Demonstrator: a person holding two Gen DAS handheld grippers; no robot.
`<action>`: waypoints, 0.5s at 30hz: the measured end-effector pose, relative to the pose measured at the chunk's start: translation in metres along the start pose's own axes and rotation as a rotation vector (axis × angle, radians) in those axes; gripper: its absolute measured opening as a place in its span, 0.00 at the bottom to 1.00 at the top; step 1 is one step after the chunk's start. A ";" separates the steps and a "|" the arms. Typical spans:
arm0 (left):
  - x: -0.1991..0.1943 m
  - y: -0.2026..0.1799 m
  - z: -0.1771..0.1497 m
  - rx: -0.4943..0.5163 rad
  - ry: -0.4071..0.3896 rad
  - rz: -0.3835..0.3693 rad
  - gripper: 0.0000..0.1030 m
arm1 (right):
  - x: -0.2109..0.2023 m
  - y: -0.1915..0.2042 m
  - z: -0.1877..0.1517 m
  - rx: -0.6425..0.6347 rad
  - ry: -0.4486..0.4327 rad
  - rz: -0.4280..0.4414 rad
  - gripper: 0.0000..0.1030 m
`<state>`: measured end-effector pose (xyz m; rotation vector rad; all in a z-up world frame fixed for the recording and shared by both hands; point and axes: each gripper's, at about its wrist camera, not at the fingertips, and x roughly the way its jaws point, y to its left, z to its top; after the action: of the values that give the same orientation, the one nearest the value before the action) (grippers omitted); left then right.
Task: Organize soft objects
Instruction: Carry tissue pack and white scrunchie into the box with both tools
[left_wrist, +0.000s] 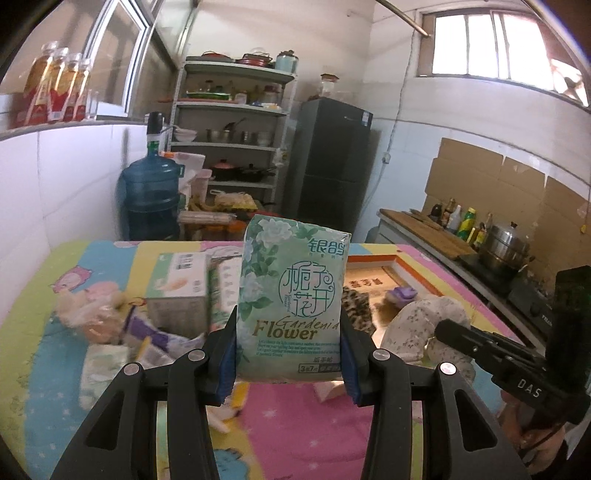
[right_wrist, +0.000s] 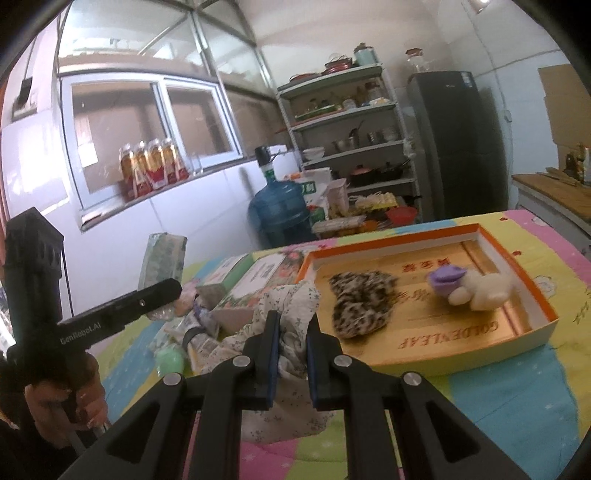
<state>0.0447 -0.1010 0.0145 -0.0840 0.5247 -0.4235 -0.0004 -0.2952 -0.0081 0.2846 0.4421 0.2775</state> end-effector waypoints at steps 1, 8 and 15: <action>0.004 -0.005 0.001 0.001 0.001 0.003 0.46 | -0.002 -0.003 0.001 0.002 -0.008 -0.003 0.13; 0.026 -0.026 0.007 -0.006 0.025 -0.007 0.46 | -0.011 -0.029 0.014 0.021 -0.064 -0.038 0.13; 0.050 -0.043 0.009 -0.029 0.037 -0.009 0.46 | -0.015 -0.059 0.026 0.043 -0.096 -0.065 0.13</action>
<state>0.0724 -0.1611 0.0072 -0.1064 0.5670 -0.4271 0.0101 -0.3603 0.0009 0.3232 0.3617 0.1899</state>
